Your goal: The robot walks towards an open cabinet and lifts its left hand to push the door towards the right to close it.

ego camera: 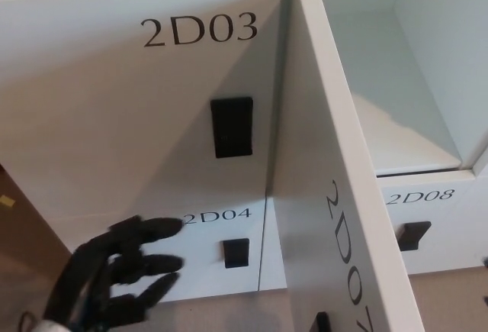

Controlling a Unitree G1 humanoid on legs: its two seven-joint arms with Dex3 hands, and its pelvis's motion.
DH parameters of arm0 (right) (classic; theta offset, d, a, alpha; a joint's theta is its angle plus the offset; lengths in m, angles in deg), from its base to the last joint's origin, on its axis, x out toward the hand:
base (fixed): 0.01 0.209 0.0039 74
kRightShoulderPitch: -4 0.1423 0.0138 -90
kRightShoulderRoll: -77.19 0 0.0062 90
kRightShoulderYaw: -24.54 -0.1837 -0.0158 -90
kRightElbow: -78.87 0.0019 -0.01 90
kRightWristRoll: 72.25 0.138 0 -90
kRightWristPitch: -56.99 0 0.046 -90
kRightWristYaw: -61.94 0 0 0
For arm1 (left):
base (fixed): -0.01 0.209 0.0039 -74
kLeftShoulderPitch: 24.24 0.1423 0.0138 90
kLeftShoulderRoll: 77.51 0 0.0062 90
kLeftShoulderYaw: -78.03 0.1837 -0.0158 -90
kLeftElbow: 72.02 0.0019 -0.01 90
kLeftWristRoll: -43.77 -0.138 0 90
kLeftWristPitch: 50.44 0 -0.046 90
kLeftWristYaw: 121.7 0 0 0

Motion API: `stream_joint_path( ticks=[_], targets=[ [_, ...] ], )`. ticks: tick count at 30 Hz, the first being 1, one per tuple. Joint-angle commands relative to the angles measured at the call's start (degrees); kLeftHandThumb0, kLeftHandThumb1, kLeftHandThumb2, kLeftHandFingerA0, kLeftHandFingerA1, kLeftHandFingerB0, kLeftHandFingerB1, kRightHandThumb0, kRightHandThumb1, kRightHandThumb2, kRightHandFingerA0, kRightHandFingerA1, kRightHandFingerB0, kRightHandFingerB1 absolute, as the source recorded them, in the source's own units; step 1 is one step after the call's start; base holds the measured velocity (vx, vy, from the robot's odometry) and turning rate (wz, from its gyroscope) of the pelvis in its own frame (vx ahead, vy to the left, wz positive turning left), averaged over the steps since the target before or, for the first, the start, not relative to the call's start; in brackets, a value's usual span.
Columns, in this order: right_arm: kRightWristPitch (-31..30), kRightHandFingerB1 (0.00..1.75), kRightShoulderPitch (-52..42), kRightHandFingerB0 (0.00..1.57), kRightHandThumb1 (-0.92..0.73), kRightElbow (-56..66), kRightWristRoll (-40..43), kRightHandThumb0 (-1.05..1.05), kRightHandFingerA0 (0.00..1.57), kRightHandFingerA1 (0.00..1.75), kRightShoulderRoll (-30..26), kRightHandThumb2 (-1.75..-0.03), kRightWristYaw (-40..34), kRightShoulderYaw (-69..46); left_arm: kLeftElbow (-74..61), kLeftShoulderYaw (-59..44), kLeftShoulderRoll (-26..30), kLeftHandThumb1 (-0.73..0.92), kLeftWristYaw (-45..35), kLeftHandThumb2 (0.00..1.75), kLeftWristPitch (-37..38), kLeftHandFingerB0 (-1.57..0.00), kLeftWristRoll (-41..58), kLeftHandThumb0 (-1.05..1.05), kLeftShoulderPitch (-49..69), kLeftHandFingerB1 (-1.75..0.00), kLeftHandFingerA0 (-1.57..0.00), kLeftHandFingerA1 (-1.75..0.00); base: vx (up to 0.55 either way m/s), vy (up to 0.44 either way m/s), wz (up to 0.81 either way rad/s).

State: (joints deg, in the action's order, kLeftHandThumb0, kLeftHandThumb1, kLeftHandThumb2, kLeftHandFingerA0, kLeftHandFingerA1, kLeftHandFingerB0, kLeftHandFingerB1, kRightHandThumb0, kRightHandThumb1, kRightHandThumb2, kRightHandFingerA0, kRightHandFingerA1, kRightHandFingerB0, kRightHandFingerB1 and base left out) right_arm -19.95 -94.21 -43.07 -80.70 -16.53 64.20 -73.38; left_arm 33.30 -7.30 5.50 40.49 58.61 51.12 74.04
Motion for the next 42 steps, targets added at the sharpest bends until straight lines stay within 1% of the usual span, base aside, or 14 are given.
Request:
stream_joint_path(
  ticks=[1,11,12,14,15,20,23,26,29,31,32,33,34,42],
  targets=[
    [-7.54,0.4,-27.73,0.56,-0.69,28.14,-1.15,-0.37,0.82,0.48,-8.19,-0.61,1.16,-19.54,-30.45,22.99,8.81,0.64,-21.81,0.6,-20.57,-0.58,-7.96,-0.54,-8.42,-0.39,-0.68,-0.43,0.0,0.0,0.0],
    [-8.22,0.44,-39.65,0.66,-0.72,24.84,-9.3,-0.43,0.83,0.51,-14.47,-0.62,6.71,-17.66,-28.22,35.97,3.13,0.68,-28.04,0.62,-28.82,-0.6,-11.55,-0.56,-27.69,-0.39,-0.68,-0.45,0.0,0.0,0.0],
    [-6.45,0.56,-37.68,0.49,-0.58,16.72,-8.93,-0.38,0.72,0.66,-15.01,-0.95,6.17,-14.83,-27.38,38.22,1.28,0.67,-28.61,0.61,-30.89,-0.59,-11.98,-0.54,-30.13,-0.39,-0.66,-0.45,0.0,0.0,0.0],
    [-5.03,0.56,-35.49,0.49,-0.58,8.32,-8.36,-0.38,0.72,0.66,-15.5,-0.95,5.86,-11.81,-26.56,40.83,-0.59,0.67,-28.9,0.61,-33.44,-0.59,-12.11,-0.54,-33.03,-0.39,-0.66,-0.45,0.0,0.0,0.0],
    [-4.8,0.43,-34.89,0.66,-0.72,5.58,-8.49,-0.43,0.82,0.48,-15.19,-0.62,5.64,-10.33,-25.41,42.24,-1.81,0.69,-29.48,0.62,-34.27,-0.57,-12.18,-0.57,-34.89,-0.39,-0.64,-0.46,0.0,0.0,0.0],
    [-3.6,0.41,-33.62,0.63,-0.73,0.73,-9.13,-0.49,0.84,0.48,-13.48,-0.63,4.45,-6.82,-20.7,45.23,-5.07,0.6,-30.88,0.71,-35.35,-0.54,-11.43,-0.63,-39.86,-0.44,-0.59,-0.5,0.0,0.0,0.0],
    [-1.3,0.41,-30.34,0.63,-0.71,-5.57,-7.5,-0.44,0.81,0.5,-10.95,-0.62,5.04,-5.18,-10.98,46.85,-12.3,0.68,-32.35,0.61,-36.47,-0.66,-9.45,-0.61,-44.88,-0.42,-0.67,-0.52,0.0,0.0,0.0],
    [2.48,0.41,-29.64,0.62,-0.69,-6.1,-6.15,-0.4,0.77,0.46,-8.0,-0.61,2.65,-3.9,8.79,45.6,-24.63,0.71,-29.43,0.62,-34.99,-0.53,-11.33,-0.68,-55.95,-0.37,-0.53,-0.43,0.0,0.0,0.0],
    [4.01,0.41,-31.14,0.62,-0.69,-2.91,-5.32,-0.4,0.77,0.46,-7.13,-0.61,2.07,-3.73,18.08,43.14,-29.27,0.71,-26.5,0.62,-33.01,-0.53,-12.2,-0.68,-61.13,-0.37,-0.53,-0.43,0.0,0.0,0.0],
    [5.92,0.41,-34.0,0.61,-0.7,0.98,-2.67,-0.39,0.73,0.44,-4.7,-0.61,3.34,-3.75,28.65,37.22,-32.7,0.71,-18.96,0.62,-31.26,-0.32,-12.08,-0.69,-69.55,-0.31,-0.39,-0.46,0.0,0.0,0.0],
    [5.92,0.41,-34.0,0.61,-0.7,0.98,-2.67,-0.39,0.73,0.44,-4.7,-0.61,3.34,-3.75,28.65,37.22,-32.7,0.71,-18.96,0.62,-31.26,-0.32,-12.08,-0.69,-69.55,-0.31,-0.39,-0.46,0.0,0.0,0.0],
    [7.86,0.56,-36.46,0.47,-0.55,3.89,-2.21,-0.36,0.65,0.65,-3.45,-0.93,3.06,-3.36,34.21,34.09,-32.88,0.45,-13.55,1.0,-30.77,0.0,-12.0,-0.35,-74.16,-0.45,0.0,-0.48,0.0,0.0,0.0],
    [9.91,0.42,-40.34,0.58,-0.66,9.16,-1.3,-0.41,0.73,0.47,-2.4,-0.62,3.12,-3.39,39.31,31.09,-31.43,0.66,-9.03,0.68,-30.1,-0.1,-11.5,-0.58,-78.58,-0.26,-0.06,-0.22,0.0,0.0,0.0],
    [13.89,0.41,-48.71,0.63,-0.7,20.44,3.45,-0.39,0.77,0.46,-1.11,-0.61,3.4,-8.64,48.82,22.73,-20.05,0.48,2.7,0.84,-31.22,-0.08,-7.98,-0.75,-87.26,-0.18,-0.04,-0.41,0.0,0.0,0.0]
  ],
)
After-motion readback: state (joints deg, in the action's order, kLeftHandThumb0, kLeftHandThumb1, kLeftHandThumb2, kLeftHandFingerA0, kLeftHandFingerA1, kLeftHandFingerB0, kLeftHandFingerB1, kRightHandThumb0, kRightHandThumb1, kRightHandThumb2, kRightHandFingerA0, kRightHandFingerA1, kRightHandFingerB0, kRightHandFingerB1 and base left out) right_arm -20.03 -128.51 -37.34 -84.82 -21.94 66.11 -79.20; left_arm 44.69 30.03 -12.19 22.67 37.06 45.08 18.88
